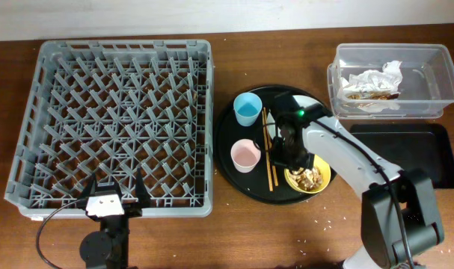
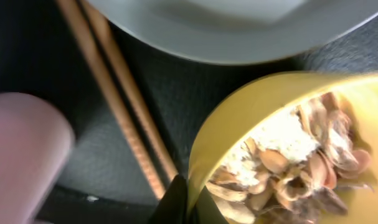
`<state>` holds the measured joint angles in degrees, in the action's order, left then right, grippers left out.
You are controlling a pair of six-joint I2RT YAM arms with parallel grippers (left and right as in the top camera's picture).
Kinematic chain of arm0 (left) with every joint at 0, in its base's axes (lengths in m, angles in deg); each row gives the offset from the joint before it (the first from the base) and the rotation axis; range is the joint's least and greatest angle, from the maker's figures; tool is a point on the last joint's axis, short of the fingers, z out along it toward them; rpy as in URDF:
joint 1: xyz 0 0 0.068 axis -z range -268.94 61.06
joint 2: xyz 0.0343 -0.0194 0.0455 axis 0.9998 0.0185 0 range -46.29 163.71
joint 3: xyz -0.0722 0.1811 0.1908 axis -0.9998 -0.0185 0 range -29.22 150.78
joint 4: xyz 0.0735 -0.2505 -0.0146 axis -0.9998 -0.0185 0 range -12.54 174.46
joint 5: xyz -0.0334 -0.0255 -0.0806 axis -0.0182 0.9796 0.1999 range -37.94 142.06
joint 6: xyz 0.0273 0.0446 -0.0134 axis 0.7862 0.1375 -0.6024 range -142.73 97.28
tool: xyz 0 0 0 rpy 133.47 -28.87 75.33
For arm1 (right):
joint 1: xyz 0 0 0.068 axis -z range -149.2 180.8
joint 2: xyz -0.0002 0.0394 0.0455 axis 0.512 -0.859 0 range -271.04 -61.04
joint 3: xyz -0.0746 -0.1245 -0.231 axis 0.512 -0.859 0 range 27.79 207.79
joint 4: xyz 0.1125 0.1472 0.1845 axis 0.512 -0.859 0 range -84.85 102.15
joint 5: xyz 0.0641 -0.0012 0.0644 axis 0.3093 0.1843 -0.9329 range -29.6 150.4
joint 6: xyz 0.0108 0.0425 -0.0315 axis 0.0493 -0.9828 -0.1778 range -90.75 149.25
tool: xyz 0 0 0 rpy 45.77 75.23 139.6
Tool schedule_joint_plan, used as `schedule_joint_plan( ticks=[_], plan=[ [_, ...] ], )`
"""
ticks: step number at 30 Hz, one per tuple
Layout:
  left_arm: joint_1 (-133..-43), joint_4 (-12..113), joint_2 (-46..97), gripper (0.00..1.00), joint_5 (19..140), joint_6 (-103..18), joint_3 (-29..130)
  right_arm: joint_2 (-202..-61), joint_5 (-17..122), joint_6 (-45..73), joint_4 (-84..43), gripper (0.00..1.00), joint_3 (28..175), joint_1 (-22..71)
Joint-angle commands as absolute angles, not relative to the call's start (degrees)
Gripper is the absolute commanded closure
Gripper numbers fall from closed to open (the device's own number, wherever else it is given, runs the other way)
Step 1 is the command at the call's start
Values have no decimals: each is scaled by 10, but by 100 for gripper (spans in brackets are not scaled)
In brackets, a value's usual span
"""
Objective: Sort waste into correct bins and load items into the dishwasher rack
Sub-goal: 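Grasp the yellow bowl rim with the right gripper, then tip the yellow bowl over the black tray to dump food scraps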
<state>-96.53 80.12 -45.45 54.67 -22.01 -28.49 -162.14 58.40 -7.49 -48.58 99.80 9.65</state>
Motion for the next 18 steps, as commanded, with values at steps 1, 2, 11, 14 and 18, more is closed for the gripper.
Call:
schedule_joint_plan(
  ticks=[1,2,11,14,18],
  plan=[
    [-968,799,-459,1,547,-209,-287,-1571,587,-32,-528,96,1083,134],
    [-968,799,-459,1,547,-209,-287,-1558,585,-17,-545,96,1107,156],
    [-968,799,-459,1,547,-209,-287,-1486,366,193,-541,96,1127,456],
    [-968,799,-459,1,547,-209,-287,-1487,245,243,-502,96,1083,556],
    [-968,799,-459,1,547,-209,-287,-1489,108,261,-415,96,997,663]
  ],
)
